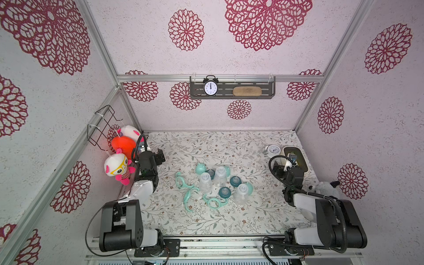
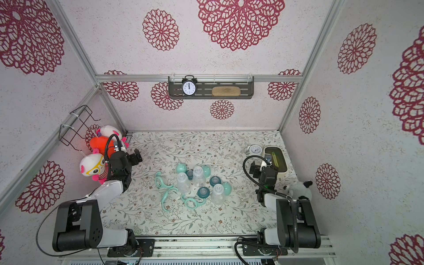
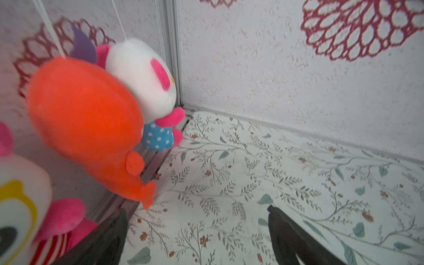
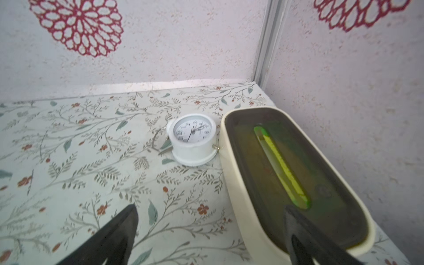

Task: Assemble the baby bottles
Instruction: Pick up the baby bottle from the center of the board.

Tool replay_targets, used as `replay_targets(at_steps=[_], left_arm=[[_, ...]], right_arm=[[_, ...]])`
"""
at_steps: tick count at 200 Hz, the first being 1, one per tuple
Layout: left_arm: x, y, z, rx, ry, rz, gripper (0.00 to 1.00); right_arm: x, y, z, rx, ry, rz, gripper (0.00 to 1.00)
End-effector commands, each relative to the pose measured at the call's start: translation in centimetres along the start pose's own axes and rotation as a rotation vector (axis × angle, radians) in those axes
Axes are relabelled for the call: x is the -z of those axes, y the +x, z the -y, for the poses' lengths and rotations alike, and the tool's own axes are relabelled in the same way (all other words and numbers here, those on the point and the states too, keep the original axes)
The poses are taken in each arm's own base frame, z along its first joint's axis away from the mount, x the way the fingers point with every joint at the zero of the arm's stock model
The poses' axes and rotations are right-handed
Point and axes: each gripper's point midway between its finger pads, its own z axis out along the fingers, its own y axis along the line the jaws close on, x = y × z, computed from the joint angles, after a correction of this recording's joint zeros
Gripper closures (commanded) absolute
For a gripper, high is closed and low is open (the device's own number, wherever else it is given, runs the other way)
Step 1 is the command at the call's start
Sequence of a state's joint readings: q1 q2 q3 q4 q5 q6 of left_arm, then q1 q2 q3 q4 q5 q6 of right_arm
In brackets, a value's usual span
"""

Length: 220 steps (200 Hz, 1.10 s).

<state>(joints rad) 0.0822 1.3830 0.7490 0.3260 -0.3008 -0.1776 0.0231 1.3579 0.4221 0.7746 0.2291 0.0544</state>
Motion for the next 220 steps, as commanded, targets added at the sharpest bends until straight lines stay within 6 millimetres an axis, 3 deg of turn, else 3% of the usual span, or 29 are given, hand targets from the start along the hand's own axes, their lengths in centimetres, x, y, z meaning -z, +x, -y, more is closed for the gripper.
replay_targets(at_steps=[1,21,48,82,113,147,177,220], left_arm=[[1.4,0.3,0.5,-0.03,-0.052,-0.142,0.02],[2.6,-1.5,2.4,-0.062,-0.055,-0.168,0.02],[5.2,-2.7,7.0,-0.077,0.089,-0.225,0.02],[8.6,-3.8,10.8,-0.054,0.288,-0.257,0.02],[11.9,-4.2,12.9,-0.043,0.45,-0.282,0.02],[15.4,-4.9,14.9,-0.046,0.578,-0.261,0.02],[17.0,-4.8,16.7,-0.005,0.68,-0.27,0.02],[18.3,-5.0,18.3,0.012,0.801,-0.259,0.02]], right_arm=[[0.6,-0.5,1.5,-0.017,0.161,-0.067,0.01],[1.3,-1.5,0.4,-0.08,0.126,-0.087,0.01],[2.6,-2.5,-2.8,-0.032,0.025,-0.155,0.01],[4.8,-3.1,-5.2,-0.105,-0.065,-0.226,0.01],[8.1,-4.5,-9.1,-0.111,-0.2,-0.256,0.01],[12.2,-5.4,-12.5,-0.007,-0.304,-0.307,0.01],[15.6,-6.0,-15.6,-0.005,-0.467,-0.348,0.01],[18.5,-3.9,-18.6,0.135,-0.479,-0.424,0.01]])
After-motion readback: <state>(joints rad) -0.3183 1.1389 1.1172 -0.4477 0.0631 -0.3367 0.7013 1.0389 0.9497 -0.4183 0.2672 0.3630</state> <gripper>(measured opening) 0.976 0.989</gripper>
